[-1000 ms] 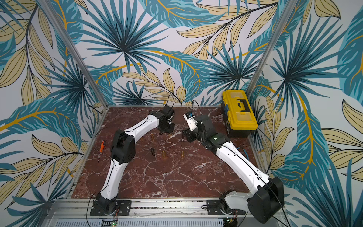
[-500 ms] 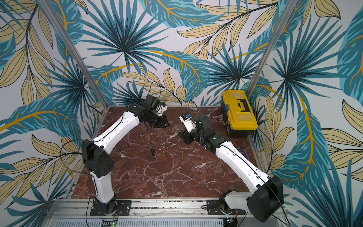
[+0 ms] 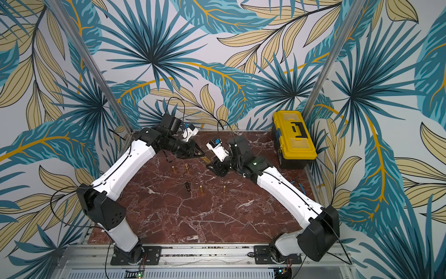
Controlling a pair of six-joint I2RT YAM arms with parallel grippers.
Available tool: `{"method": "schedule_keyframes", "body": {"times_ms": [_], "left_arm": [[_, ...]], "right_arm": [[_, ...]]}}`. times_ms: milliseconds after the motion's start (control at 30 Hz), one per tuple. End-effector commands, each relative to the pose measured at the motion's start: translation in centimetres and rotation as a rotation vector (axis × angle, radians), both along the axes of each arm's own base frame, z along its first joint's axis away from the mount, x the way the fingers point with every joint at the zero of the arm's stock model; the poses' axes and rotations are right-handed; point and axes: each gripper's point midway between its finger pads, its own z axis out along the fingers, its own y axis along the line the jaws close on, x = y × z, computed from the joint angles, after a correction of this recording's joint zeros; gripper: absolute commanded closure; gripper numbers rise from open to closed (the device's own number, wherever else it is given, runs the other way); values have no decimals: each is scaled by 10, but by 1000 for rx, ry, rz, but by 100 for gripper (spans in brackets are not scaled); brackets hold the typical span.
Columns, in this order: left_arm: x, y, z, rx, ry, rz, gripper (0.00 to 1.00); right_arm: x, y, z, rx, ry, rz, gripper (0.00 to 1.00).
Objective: Open the lipstick cap
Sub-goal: Pick up the lipstick at the center of the board, then open the cover of the lipstick.
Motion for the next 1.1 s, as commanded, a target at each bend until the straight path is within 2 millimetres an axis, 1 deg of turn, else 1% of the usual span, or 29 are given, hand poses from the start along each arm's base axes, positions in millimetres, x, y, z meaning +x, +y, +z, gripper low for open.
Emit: {"method": "schedule_keyframes", "body": {"times_ms": [0,133,267,333,433,500,567,633,800,900,967,1067], "left_arm": [[-10,-2,17,-50,-9,-28,89],[-12,-8,20,-76,4,-51,89],[-15,-11,22,-97,13,-74,89],[-16,-10,18,-90,18,-72,89],[-16,-10,16,-86,23,-74,89],[-16,-9,14,-83,23,-73,92],[-15,-9,13,-80,26,-74,96],[-14,-9,10,-75,31,-74,100],[-6,-7,4,-61,33,-61,100],[-1,-5,5,-65,30,-57,100],[2,-3,9,-73,23,-54,100],[12,7,14,-88,14,-30,100]], "right_arm": [[-6,7,-4,-7,28,51,45],[0,9,-11,-28,33,44,46],[8,9,-16,-47,16,30,52],[12,10,-18,-56,15,29,56],[13,13,-17,-50,16,37,66],[13,13,-17,-49,17,38,74],[13,13,-16,-50,15,36,77],[14,12,-17,-57,18,30,83],[11,8,-21,-62,34,14,92],[8,4,-25,-63,36,1,98],[6,1,-29,-72,47,-7,99],[1,-3,-34,-79,61,-14,100]]}}
